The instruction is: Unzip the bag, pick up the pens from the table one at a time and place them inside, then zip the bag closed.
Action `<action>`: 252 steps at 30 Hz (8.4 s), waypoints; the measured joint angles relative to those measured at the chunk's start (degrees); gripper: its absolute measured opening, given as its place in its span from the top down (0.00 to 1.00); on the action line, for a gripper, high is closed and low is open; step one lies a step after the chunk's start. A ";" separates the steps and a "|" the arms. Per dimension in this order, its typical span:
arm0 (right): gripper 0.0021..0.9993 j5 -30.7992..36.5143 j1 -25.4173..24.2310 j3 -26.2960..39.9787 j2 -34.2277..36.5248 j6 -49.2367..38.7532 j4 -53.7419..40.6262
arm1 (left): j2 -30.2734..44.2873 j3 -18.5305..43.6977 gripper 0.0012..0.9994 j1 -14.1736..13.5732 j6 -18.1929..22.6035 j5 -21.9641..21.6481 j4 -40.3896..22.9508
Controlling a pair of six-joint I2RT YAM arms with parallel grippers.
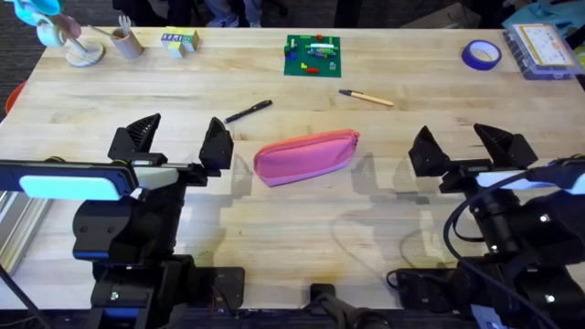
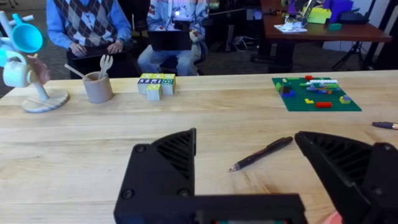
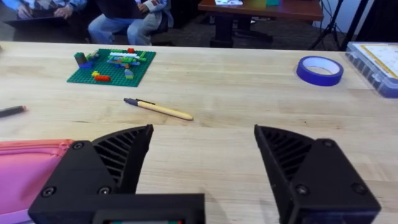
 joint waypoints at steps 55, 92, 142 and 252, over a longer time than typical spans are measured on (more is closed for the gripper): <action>0.00 -2.11 0.00 53.45 31.92 0.00 -45.91 | 32.20 49.83 0.01 0.00 0.19 5.39 -37.48; 0.00 -4.50 0.00 56.35 36.85 0.00 -46.82 | 42.29 56.59 0.01 0.02 41.56 26.53 -56.13; 0.00 -4.50 0.00 56.35 36.85 0.00 -47.89 | 61.15 53.24 0.01 0.02 63.99 34.73 -58.86; 0.00 -25.67 0.00 56.35 62.41 -38.84 -42.57 | 85.85 53.24 0.96 -2.89 67.69 41.40 -50.73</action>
